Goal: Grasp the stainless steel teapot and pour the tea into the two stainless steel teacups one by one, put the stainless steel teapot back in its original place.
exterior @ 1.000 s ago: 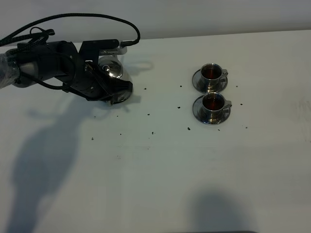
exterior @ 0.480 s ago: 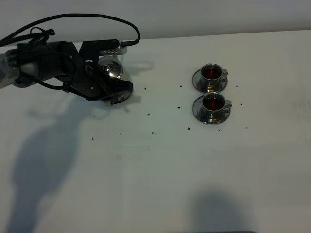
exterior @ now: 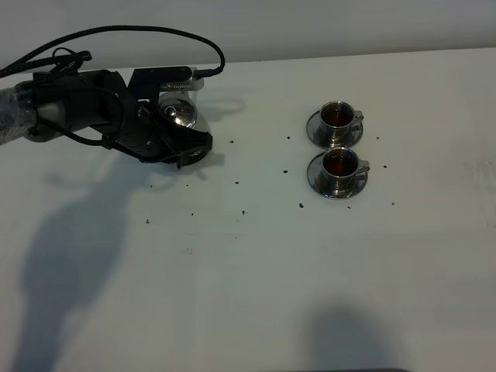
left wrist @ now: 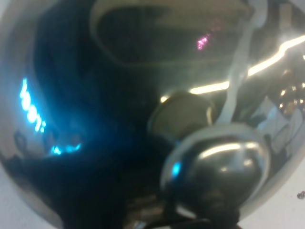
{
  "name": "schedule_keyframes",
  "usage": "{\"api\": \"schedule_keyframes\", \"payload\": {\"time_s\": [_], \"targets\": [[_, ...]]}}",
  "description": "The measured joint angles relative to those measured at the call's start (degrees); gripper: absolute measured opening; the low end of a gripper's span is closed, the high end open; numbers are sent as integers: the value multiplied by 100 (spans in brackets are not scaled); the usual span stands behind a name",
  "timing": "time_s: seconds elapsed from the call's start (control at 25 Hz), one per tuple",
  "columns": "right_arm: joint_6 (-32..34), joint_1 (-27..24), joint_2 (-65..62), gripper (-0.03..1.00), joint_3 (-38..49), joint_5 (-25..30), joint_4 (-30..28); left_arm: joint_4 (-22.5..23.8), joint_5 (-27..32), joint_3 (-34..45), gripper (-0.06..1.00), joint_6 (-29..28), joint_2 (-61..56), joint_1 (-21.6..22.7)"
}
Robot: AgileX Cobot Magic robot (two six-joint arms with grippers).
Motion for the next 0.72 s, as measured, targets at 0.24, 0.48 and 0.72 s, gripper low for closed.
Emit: {"api": "schedule_keyframes", "payload": {"time_s": [0.24, 0.48, 0.72], "targets": [[0, 0, 0, 42, 0, 0, 0, -5, 74, 0, 23, 8, 0, 58], [10, 0, 0, 42, 0, 0, 0, -5, 99, -5, 39, 8, 0, 106], [10, 0, 0, 42, 0, 0, 0, -5, 248, -5, 45, 36, -140, 111]]}}
